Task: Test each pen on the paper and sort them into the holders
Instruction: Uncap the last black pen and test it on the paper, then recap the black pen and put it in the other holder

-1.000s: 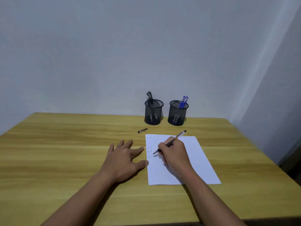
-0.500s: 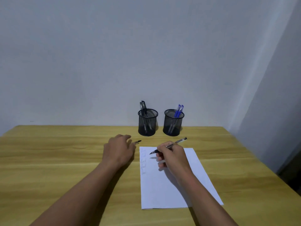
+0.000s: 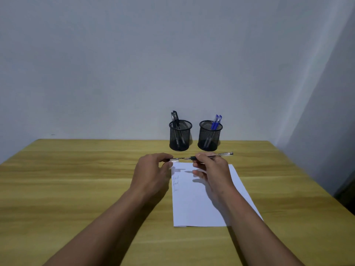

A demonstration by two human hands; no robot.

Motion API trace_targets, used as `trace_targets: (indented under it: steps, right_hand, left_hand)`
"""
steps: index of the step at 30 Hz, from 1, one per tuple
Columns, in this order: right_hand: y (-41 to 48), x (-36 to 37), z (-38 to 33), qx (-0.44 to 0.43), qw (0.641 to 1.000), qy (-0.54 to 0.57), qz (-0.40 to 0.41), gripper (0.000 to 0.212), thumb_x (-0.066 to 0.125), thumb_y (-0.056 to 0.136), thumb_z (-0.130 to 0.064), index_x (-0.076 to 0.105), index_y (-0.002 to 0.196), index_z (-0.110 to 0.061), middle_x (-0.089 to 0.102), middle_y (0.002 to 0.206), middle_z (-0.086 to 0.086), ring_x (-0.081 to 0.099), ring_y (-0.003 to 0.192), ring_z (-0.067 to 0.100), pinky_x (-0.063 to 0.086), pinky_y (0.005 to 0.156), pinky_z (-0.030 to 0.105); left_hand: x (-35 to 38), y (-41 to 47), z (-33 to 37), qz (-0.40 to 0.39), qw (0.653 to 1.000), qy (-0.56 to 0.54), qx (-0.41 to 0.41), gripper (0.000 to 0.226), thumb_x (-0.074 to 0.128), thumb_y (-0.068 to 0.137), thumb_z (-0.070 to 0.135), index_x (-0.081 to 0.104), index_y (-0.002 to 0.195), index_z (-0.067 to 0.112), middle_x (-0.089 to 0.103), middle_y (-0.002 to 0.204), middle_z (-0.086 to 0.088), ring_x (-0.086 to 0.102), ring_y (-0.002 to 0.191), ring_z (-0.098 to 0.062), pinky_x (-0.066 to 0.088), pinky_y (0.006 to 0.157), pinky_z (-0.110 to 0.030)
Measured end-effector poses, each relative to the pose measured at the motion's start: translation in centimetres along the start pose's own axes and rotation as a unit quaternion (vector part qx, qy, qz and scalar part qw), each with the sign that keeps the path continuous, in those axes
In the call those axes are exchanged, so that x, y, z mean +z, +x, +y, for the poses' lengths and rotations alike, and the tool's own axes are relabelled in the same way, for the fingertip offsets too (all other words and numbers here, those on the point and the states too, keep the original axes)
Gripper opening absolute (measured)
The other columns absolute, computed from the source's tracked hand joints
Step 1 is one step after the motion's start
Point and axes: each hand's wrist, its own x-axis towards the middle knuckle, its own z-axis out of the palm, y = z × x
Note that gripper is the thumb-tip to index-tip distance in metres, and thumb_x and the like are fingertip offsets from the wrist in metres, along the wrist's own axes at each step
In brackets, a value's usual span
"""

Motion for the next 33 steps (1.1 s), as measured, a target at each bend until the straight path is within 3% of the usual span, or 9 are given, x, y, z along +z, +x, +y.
trace_targets:
  steps: [4,6,10,14,19,23,27,30,33]
  right_hand:
    - [-0.8,0.0,-0.7,-0.001,1.000,0.010,-0.015,0.010,0.068,0.095,-0.007,0.073,0.086,-0.008,0.070,0.078,0.007,0.068,0.072,0.015,0.061,0.063,0.028]
    - [-1.1,-0.2,-1.1,0.000,1.000,0.012,-0.028,0.009,0.069,0.095,-0.008,0.073,0.088,-0.008,0.071,0.076,0.006,0.069,0.071,0.013,0.061,0.063,0.027]
    - [-1.4,-0.5,-1.8,0.005,0.998,0.041,-0.050,0.006,0.071,0.095,-0.010,0.074,0.092,-0.008,0.073,0.079,0.008,0.071,0.074,0.012,0.060,0.064,0.026]
    - [-1.5,-0.5,-2.4,0.014,0.994,0.071,-0.076,0.011,0.070,0.096,-0.008,0.073,0.086,-0.006,0.070,0.073,0.006,0.070,0.068,0.011,0.060,0.065,0.024]
    - [-2.0,-0.7,-3.3,0.020,0.993,0.053,-0.108,0.008,0.071,0.095,-0.008,0.073,0.087,-0.006,0.071,0.075,0.007,0.071,0.072,0.012,0.064,0.071,0.027]
    - [-1.9,-1.6,-4.6,0.016,0.992,0.027,-0.119,0.003,0.075,0.091,-0.011,0.075,0.088,-0.011,0.074,0.081,0.005,0.073,0.079,0.014,0.063,0.073,0.031]
    - [-1.5,-3.3,-6.2,-0.034,0.979,-0.130,-0.151,0.002,0.078,0.088,-0.012,0.078,0.087,-0.013,0.075,0.078,0.001,0.070,0.076,0.011,0.057,0.066,0.028]
    - [-1.1,-3.9,-7.0,-0.071,0.942,-0.268,-0.191,0.005,0.078,0.088,-0.010,0.079,0.092,-0.013,0.073,0.073,-0.003,0.064,0.069,0.006,0.051,0.064,0.024]
    - [-0.4,-3.3,-7.3,-0.110,0.905,-0.348,-0.219,0.010,0.073,0.095,-0.018,0.077,0.104,-0.018,0.073,0.073,-0.004,0.062,0.067,0.003,0.046,0.060,0.017]
  left_hand:
    - [-0.4,-0.8,1.8,0.020,0.999,0.020,0.042,0.020,0.069,0.091,0.022,0.076,0.110,0.024,0.073,0.100,0.013,0.065,0.097,-0.002,0.049,0.082,-0.020]
    - [-0.5,-0.9,2.6,0.016,0.998,0.006,0.061,0.018,0.072,0.089,0.021,0.077,0.106,0.025,0.074,0.094,0.016,0.066,0.090,0.003,0.047,0.077,-0.015]
    - [-0.3,-0.8,3.8,0.002,0.996,-0.054,0.067,0.015,0.074,0.088,0.018,0.078,0.101,0.023,0.075,0.089,0.015,0.068,0.082,0.003,0.053,0.076,-0.018]
    - [-0.2,-0.9,4.5,-0.001,0.987,-0.158,0.031,0.016,0.073,0.088,0.014,0.078,0.102,0.019,0.078,0.085,0.005,0.074,0.076,-0.012,0.059,0.078,-0.030]
    - [-0.3,-0.9,4.5,-0.034,0.974,-0.224,0.012,0.014,0.070,0.090,0.006,0.076,0.101,0.010,0.078,0.091,-0.007,0.073,0.085,-0.019,0.061,0.082,-0.036]
    - [-1.4,-0.7,4.7,-0.040,0.964,-0.262,-0.006,0.014,0.066,0.093,0.004,0.075,0.103,0.008,0.074,0.100,-0.018,0.068,0.087,-0.015,0.061,0.080,-0.032]
    - [-2.3,-0.3,4.8,-0.054,0.966,-0.253,-0.003,0.014,0.065,0.092,0.002,0.074,0.102,0.008,0.071,0.094,-0.019,0.064,0.083,-0.013,0.061,0.079,-0.032]
    - [-2.4,0.0,5.5,-0.060,0.969,-0.241,0.006,0.014,0.065,0.093,0.003,0.074,0.102,0.010,0.067,0.083,-0.007,0.062,0.079,-0.011,0.061,0.081,-0.033]
    - [-1.9,0.6,6.6,-0.071,0.971,-0.226,0.022,0.014,0.065,0.093,0.008,0.074,0.103,0.012,0.073,0.089,-0.008,0.066,0.080,-0.008,0.060,0.081,-0.033]
